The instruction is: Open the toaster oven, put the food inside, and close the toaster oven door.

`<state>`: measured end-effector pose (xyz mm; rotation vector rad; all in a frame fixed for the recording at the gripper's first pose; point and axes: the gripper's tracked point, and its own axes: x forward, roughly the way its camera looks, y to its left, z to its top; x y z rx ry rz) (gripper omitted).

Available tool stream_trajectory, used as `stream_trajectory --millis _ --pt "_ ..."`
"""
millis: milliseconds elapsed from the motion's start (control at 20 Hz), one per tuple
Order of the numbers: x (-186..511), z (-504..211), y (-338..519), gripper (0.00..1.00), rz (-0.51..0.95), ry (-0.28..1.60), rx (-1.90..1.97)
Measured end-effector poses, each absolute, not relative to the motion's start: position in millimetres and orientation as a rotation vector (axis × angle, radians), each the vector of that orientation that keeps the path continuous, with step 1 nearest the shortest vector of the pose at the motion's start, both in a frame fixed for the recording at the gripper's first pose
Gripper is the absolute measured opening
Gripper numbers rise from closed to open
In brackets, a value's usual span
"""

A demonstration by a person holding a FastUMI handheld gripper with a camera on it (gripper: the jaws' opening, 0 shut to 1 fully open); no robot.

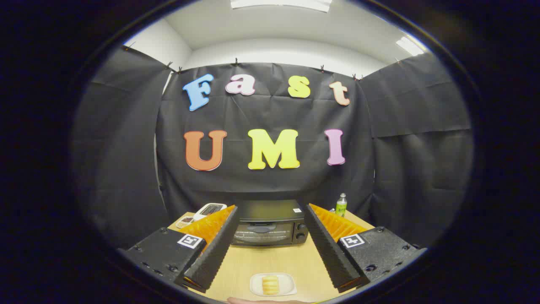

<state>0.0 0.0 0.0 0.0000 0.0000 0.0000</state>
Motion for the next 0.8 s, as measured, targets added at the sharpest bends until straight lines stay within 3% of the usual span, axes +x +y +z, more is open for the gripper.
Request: stream_trajectory --millis 800 --pt "25 -22 -6 1.0 -0.027 0.034 -0.007"
